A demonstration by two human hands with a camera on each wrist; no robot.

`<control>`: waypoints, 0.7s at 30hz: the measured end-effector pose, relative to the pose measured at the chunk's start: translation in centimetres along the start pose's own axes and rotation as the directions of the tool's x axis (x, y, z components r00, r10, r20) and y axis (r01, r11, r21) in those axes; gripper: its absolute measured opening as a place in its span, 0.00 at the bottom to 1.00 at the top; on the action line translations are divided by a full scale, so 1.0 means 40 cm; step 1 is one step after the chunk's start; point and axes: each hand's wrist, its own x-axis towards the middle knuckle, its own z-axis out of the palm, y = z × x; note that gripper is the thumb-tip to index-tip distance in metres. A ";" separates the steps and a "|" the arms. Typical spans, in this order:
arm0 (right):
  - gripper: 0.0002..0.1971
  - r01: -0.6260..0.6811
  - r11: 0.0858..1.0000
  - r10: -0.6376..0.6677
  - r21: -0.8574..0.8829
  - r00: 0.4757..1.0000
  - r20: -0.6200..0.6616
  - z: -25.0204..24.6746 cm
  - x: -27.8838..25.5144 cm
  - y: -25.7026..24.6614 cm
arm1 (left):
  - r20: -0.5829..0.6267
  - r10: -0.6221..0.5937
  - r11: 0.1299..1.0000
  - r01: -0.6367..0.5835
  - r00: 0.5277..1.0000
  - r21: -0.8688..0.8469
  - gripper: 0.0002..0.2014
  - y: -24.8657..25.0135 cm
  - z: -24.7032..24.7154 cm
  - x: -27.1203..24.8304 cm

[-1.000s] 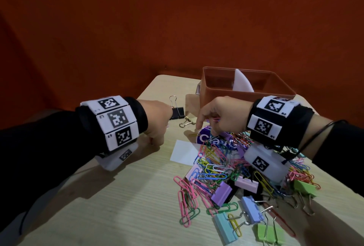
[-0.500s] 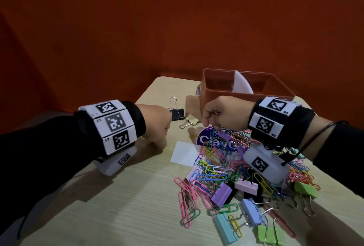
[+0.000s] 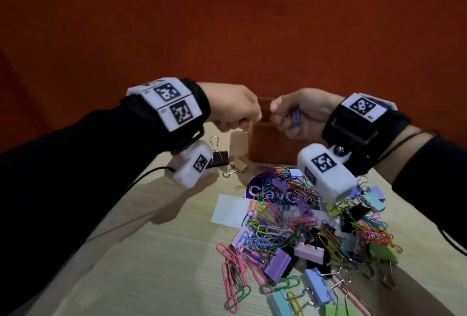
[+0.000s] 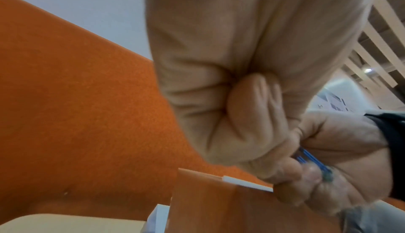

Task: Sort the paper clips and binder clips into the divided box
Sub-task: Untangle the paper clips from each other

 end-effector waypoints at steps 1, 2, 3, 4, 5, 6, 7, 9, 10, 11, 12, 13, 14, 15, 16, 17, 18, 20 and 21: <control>0.11 0.010 0.999 -0.008 0.051 0.999 -0.047 -0.006 0.004 -0.010 | -0.013 0.000 0.999 0.000 1.000 -0.036 0.08 0.013 0.000 0.017; 0.10 0.018 0.996 -0.010 0.089 0.996 -0.091 -0.011 0.011 -0.017 | -0.017 -0.006 0.998 0.005 1.000 -0.069 0.09 0.028 0.003 0.034; 0.09 0.024 0.993 -0.009 0.116 0.991 -0.130 -0.015 0.017 -0.022 | -0.024 -0.019 0.994 0.017 1.000 -0.105 0.09 0.043 0.008 0.048; 0.09 0.032 0.990 -0.009 0.139 0.986 -0.166 -0.018 0.023 -0.026 | -0.042 -0.040 0.989 0.033 0.998 -0.143 0.10 0.057 0.015 0.062; 0.08 0.046 0.985 -0.011 0.166 0.978 -0.206 -0.020 0.029 -0.029 | -0.069 -0.066 0.982 0.053 0.995 -0.181 0.11 0.068 0.022 0.075; 0.08 0.067 0.978 -0.015 0.197 0.967 -0.254 -0.023 0.037 -0.031 | -0.092 -0.093 0.974 0.072 0.991 -0.214 0.13 0.077 0.029 0.086; 0.07 0.087 0.971 -0.015 0.224 0.952 -0.306 -0.025 0.041 -0.033 | -0.105 -0.114 0.966 0.085 0.988 -0.246 0.14 0.084 0.035 0.097; 0.08 0.120 0.954 -0.002 0.275 0.920 -0.393 -0.030 0.052 -0.032 | -0.123 -0.141 0.949 0.098 0.982 -0.301 0.13 0.089 0.042 0.119; 0.09 0.138 0.945 0.001 0.297 0.905 -0.425 -0.032 0.055 -0.031 | -0.137 -0.151 0.941 0.100 0.979 -0.324 0.12 0.090 0.043 0.127; 0.09 0.154 0.937 0.004 0.314 0.893 -0.451 -0.033 0.056 -0.031 | -0.151 -0.160 0.933 0.100 0.975 -0.346 0.11 0.089 0.042 0.136; 0.09 0.169 0.929 0.005 0.330 0.884 -0.467 -0.035 0.060 -0.031 | -0.154 -0.167 0.924 0.100 0.974 -0.370 0.11 0.087 0.042 0.143; 0.10 0.178 0.921 0.006 0.347 0.882 -0.470 -0.036 0.062 -0.032 | -0.143 -0.167 0.912 0.097 0.975 -0.399 0.10 0.086 0.041 0.149; 0.11 0.183 0.913 0.007 0.365 0.886 -0.463 -0.038 0.064 -0.032 | -0.125 -0.161 0.898 0.093 0.979 -0.430 0.10 0.087 0.041 0.151; 0.11 0.181 0.909 0.007 0.376 0.894 -0.449 -0.040 0.063 -0.033 | -0.113 -0.151 0.886 0.084 0.982 -0.456 0.09 0.086 0.043 0.153; 0.11 0.176 0.909 0.005 0.378 0.902 -0.432 -0.043 0.064 -0.032 | -0.114 -0.142 0.878 0.072 0.983 -0.474 0.09 0.085 0.045 0.156; 0.11 0.165 0.914 0.002 0.370 0.912 -0.411 -0.044 0.063 -0.031 | -0.122 -0.131 0.874 0.057 0.984 -0.482 0.08 0.083 0.046 0.158; 0.11 0.155 0.919 -0.002 0.362 0.921 -0.389 -0.046 0.063 -0.028 | -0.125 -0.121 0.880 0.048 0.985 -0.472 0.09 0.080 0.048 0.159; 0.12 0.142 0.927 -0.011 0.347 0.936 -0.352 -0.048 0.060 -0.021 | -0.110 -0.091 0.910 0.038 0.990 -0.414 0.10 0.076 0.051 0.155; 0.12 0.136 0.931 -0.013 0.339 0.940 -0.341 -0.049 0.056 -0.018 | -0.104 -0.072 0.927 0.028 0.992 -0.375 0.10 0.076 0.051 0.152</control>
